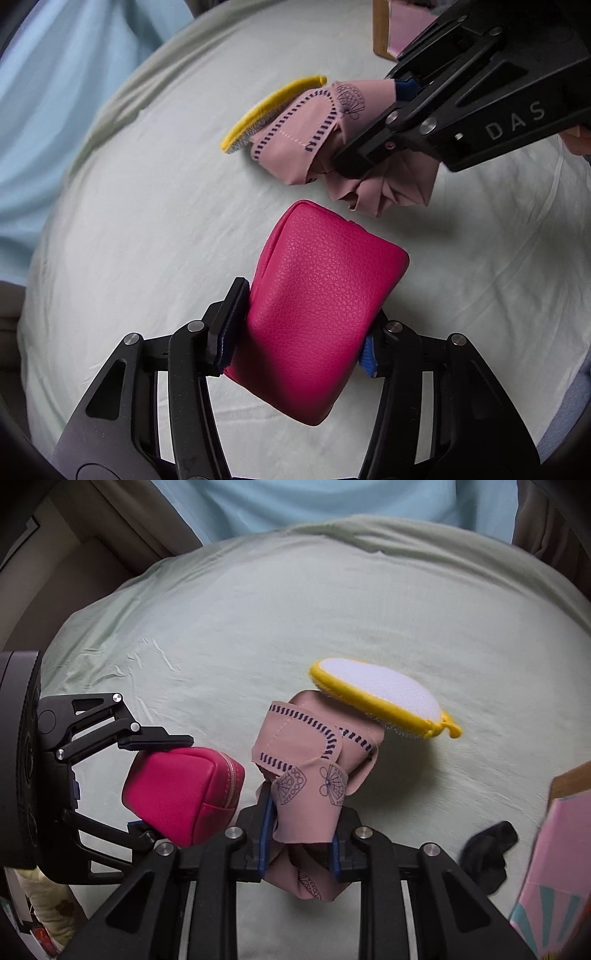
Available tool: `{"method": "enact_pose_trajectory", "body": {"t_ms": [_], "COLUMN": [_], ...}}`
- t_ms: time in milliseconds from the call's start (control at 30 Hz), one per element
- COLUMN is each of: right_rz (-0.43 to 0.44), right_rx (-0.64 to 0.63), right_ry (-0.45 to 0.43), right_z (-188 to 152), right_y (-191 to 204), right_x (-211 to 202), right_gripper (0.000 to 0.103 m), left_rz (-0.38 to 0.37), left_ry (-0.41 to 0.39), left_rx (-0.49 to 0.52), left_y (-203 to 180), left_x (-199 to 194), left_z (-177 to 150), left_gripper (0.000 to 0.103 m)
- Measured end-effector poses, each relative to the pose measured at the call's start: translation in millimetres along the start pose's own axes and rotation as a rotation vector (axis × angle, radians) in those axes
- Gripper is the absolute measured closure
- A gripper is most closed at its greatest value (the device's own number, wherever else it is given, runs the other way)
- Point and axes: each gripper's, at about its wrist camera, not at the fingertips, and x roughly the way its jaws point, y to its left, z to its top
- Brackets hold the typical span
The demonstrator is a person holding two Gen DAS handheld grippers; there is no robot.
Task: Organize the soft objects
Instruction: 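Carry the pink pouch with the left tool while the right tool carries the pink cloth to the box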
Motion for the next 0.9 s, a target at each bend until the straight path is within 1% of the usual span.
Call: {"method": "enact_pose_trajectory", "body": {"t_ms": [100, 167, 200, 267, 467, 567, 633, 767, 833, 900], "right_rz": [-0.007, -0.01, -0.013, -0.025, -0.049, -0.072, -0.086, -0.094, -0.092, -0.088], "right_rx": [0.001, 0.005, 0.006, 0.01, 0.052, 0.072, 0.091, 0.148, 0.174, 0.19], "right_ry": [-0.026, -0.047, -0.057, -0.081, -0.135, -0.169, -0.189, -0.23, -0.243, -0.251], "right_z": [-2, -6, -7, -5, -10, -16, -22, -40, -48, -57], "right_y": [7, 9, 8, 26, 17, 6, -6, -41, -62, -87], "right_x": [-25, -44, -55, -69, -139, -174, -196, -242, -264, -287], "right_gripper": [0.081, 0.081, 0.081, 0.081, 0.081, 0.081, 0.081, 0.081, 0.081, 0.081], "left_rz": [0.018, 0.034, 0.04, 0.047, 0.055, 0.054, 0.043, 0.041, 0.047, 0.051], "left_ry": [-0.004, -0.01, -0.012, -0.024, -0.091, -0.127, -0.15, -0.185, -0.196, -0.199], "left_rx": [-0.016, -0.023, -0.026, -0.036, -0.013, -0.029, -0.064, -0.123, -0.155, -0.191], "left_y": [-5, -6, -6, -13, -46, -58, -68, -89, -109, -123], "left_x": [-22, -36, -41, -59, -113, -135, -150, -169, -183, -188], "left_z": [1, 9, 15, 24, 67, 95, 115, 157, 178, 204], "left_gripper": [0.055, 0.056, 0.056, 0.056, 0.056, 0.056, 0.056, 0.056, 0.056, 0.056]}}
